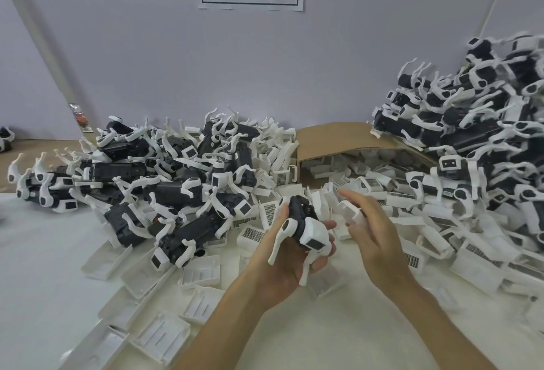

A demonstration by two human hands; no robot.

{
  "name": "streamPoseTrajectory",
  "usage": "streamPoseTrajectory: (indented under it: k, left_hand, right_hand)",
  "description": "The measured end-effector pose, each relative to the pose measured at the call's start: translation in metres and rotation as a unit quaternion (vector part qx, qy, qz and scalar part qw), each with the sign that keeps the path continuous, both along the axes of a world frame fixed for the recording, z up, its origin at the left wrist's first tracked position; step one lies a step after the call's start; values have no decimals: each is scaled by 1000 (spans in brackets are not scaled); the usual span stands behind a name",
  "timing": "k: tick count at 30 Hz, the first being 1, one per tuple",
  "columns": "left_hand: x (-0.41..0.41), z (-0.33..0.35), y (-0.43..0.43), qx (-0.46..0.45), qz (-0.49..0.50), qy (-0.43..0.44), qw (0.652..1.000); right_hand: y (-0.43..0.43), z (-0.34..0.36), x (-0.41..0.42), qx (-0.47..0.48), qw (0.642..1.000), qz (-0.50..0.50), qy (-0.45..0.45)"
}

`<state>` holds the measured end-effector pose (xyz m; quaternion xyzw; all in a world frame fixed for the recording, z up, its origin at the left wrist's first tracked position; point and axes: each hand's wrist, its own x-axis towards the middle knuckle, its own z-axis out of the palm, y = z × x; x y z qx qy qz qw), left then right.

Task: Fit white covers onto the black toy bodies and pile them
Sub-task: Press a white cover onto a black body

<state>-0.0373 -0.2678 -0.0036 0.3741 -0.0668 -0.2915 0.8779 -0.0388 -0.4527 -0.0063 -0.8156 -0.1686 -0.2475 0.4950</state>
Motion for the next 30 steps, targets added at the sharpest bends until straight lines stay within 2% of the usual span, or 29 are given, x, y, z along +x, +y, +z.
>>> streamPoseTrajectory:
  k: [5,9,11,14,17,21,23,27,30]
  left_hand:
    - [-4,0,0,33,-38,-33,998]
    - [-4,1,2,-6,-21,-6,1000]
    - [-3,-1,5,-14,-4,18,1000]
    - [-1,-4,3,11,35,16,999]
    - [0,-4,-6,66,126,-42,989]
    - [1,-5,-10,148,253,-132,947]
    - [1,-4,-9,148,256,-157,942]
    - [2,-4,-8,182,184,-220,940]
    - [0,-5,-8,195,182,-226,937]
  right_hand:
    - [0,6,0,98,988,87,78]
    - [0,8,-1,118,971,154,137]
    - [3,7,-1,76,981,130,124]
    - [9,3,-4,-32,998,38,35]
    - [11,0,-5,-41,999,-11,-33]
    - [13,0,-5,-28,997,-51,-57]
    - [14,2,-7,-11,996,-68,-55]
    - [15,6,-8,-10,995,-83,-47]
    - [16,4,-7,2,996,-81,-48]
